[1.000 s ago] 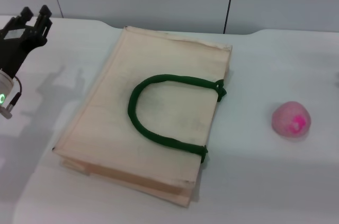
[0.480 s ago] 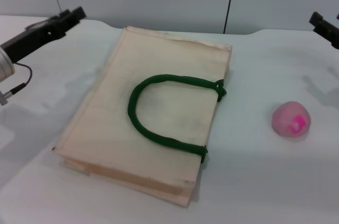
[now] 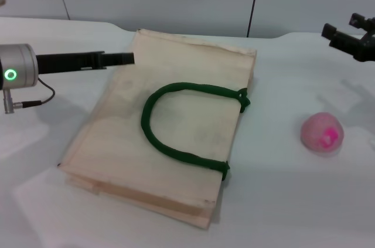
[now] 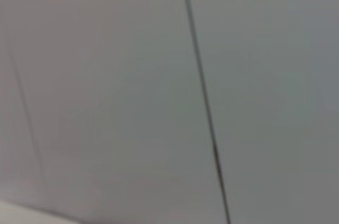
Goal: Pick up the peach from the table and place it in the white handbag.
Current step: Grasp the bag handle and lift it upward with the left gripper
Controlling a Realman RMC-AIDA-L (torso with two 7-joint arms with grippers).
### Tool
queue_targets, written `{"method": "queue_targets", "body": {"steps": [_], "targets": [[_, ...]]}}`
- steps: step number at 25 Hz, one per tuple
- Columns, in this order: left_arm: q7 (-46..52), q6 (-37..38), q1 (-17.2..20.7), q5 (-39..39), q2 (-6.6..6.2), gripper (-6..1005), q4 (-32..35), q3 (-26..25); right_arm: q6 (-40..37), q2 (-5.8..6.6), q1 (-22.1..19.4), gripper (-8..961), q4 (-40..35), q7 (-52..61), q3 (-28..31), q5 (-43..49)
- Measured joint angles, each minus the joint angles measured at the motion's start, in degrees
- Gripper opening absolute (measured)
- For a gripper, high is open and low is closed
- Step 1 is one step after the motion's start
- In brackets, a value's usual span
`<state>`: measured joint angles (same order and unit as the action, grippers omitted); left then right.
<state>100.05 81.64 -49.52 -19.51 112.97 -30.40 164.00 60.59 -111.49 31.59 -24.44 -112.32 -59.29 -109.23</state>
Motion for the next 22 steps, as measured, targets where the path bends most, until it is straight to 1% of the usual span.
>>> {"method": "queue_targets", "body": {"steps": [2,6,15,21,22], "targets": [[1.86,0.11,-1.26,3.87,-0.31,478,-0.02,0.0,0.03,0.0,-0.21,857,-2.24,2.69,0.08,3.3],[6.17,-0.31,-3.9,11.38,-0.91,478,-0.04,0.0,0.45,-0.08,-0.33,857,-3.43,4.04,0.11,4.81],[8.47,-0.5,-6.26,17.14,-1.07,478,0.4,0.09,1.86,-0.31,-0.32,856,-3.88,4.13,0.14,4.92],[8.36,-0.88,-7.79,19.71,-0.55,477,0.87,0.09,2.84,-0.15,-0.3,855,-3.92,4.16,0.14,4.95],[8.4,-1.23,-8.43,20.98,-0.51,477,2.23,0.09,2.85,-0.14,-0.3,855,-3.94,4.16,0.14,4.96]]}}
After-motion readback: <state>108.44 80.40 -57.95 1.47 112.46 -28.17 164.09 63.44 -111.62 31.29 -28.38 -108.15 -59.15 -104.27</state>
